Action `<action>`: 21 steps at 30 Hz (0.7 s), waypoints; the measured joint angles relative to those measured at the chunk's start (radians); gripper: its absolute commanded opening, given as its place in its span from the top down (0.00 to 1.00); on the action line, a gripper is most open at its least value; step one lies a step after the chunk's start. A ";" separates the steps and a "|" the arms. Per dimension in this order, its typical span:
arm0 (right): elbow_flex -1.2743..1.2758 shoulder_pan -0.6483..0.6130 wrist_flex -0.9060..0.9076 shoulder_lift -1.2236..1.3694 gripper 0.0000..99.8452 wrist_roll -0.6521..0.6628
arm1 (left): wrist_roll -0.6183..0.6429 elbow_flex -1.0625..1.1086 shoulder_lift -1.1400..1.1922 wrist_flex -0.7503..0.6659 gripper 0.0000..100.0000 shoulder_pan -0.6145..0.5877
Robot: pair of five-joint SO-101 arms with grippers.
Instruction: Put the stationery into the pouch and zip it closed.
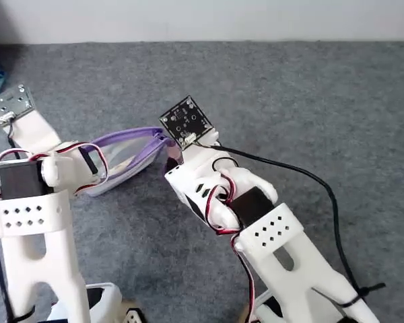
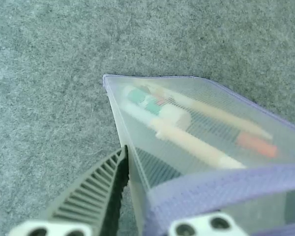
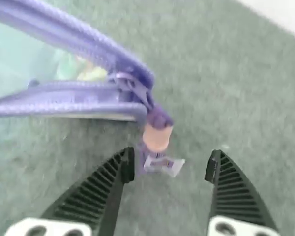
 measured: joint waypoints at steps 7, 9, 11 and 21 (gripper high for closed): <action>0.112 0.000 -0.173 0.000 0.82 0.081 | 0.000 0.000 0.000 0.000 0.99 0.000; 0.120 0.000 -0.209 0.002 0.82 0.087 | 0.000 0.000 0.000 0.000 0.99 0.000; 0.118 0.002 -0.235 0.014 0.82 0.089 | 0.000 0.000 0.000 0.000 0.99 0.000; 0.118 0.000 -0.313 0.147 0.82 0.092 | 0.000 0.000 0.000 0.000 0.99 0.000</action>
